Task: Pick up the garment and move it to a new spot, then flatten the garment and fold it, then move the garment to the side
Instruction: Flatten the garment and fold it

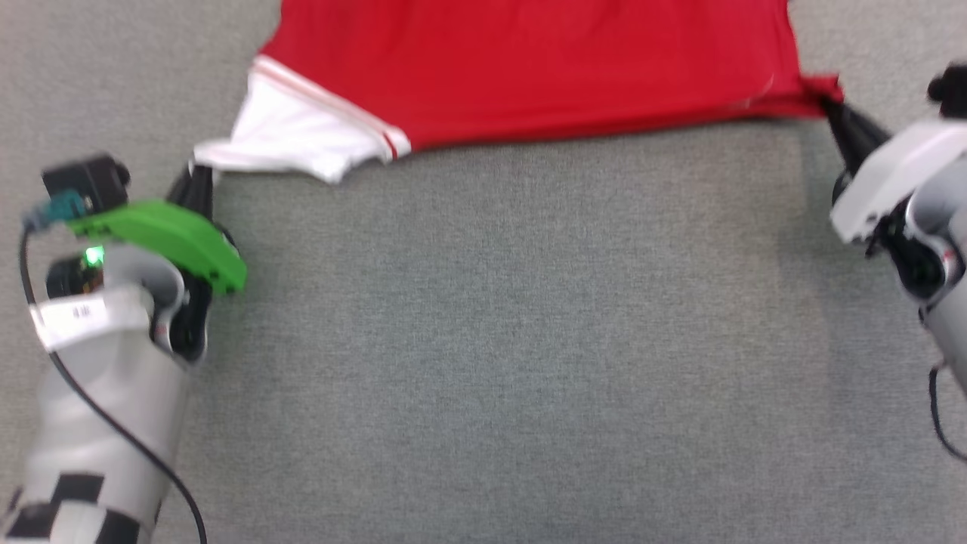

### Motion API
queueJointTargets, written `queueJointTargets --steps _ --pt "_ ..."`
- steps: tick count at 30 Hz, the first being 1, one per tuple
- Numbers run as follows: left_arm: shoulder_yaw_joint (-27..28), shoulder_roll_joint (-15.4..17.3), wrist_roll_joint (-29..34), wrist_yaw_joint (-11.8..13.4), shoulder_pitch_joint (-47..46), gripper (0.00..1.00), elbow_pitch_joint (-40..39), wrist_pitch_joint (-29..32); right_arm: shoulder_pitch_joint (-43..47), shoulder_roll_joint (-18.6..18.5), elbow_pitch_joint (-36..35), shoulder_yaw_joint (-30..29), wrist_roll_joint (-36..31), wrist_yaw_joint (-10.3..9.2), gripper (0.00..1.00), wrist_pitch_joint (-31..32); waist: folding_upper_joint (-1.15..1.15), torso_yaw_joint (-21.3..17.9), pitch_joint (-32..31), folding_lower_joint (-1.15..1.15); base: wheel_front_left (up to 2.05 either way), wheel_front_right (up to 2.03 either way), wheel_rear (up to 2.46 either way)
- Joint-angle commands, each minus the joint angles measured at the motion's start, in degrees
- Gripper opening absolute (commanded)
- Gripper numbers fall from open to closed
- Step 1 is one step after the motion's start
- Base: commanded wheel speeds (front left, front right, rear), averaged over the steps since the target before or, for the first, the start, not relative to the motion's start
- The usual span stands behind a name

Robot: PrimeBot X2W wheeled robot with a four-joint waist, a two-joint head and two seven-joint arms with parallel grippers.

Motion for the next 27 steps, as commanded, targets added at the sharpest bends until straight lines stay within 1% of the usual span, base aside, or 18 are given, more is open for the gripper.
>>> queueJointTargets --steps 1,6,11,17,18,20,24,27 --pt "0.65 1.41 -0.72 0.38 2.75 0.0 -0.35 -0.81 2.2 -1.48 -0.43 -0.11 0.68 -0.14 0.0 -0.75 0.0 0.17 -5.18 0.01 0.0 0.0 0.0" --pt "0.41 2.17 -0.96 1.73 12.34 0.0 -4.32 -1.2 10.76 -2.5 -3.78 0.07 2.04 -0.14 0.0 -1.09 0.0 0.06 -10.48 0.01 0.0 0.0 0.0" --pt "0.79 3.79 -1.97 3.98 21.86 0.0 -10.23 0.32 19.04 -4.08 -8.04 -0.96 2.48 -0.14 0.0 -0.97 0.0 -0.26 -14.84 0.01 0.0 0.0 0.0" --pt "2.63 5.49 -4.32 8.86 34.58 0.0 -20.55 2.72 29.19 -5.07 -14.36 -3.29 1.95 -0.14 0.0 1.18 0.0 -0.94 -18.97 0.01 0.0 0.0 0.0" --pt "2.89 5.67 -4.7 10.23 37.25 0.0 -23.15 3.42 31.38 -5.05 -15.64 -4.37 1.91 -0.14 0.0 1.74 0.0 -0.93 -19.66 0.01 0.0 0.0 0.0" --pt "3.22 6.01 -5.15 11.97 40.78 0.0 -26.62 4.32 34.28 -4.93 -17.24 -5.97 1.56 -0.14 0.0 2.42 0.0 -0.94 -20.62 0.01 0.0 0.0 0.0" --pt "4.21 6.96 -6.25 15.97 48.97 0.0 -34.28 6.34 42.08 -3.84 -20.99 -10.3 0.02 -0.14 0.0 4.28 0.0 -0.74 -22.66 0.01 0.0 0.0 0.0" --pt "5.09 7.57 -7.13 18.49 54.09 0.0 -39.41 7.59 47.23 -2.28 -23.83 -14.05 -1.55 -0.14 0.0 5.51 0.0 -0.77 -23.51 0.01 0.0 0.0 0.0"
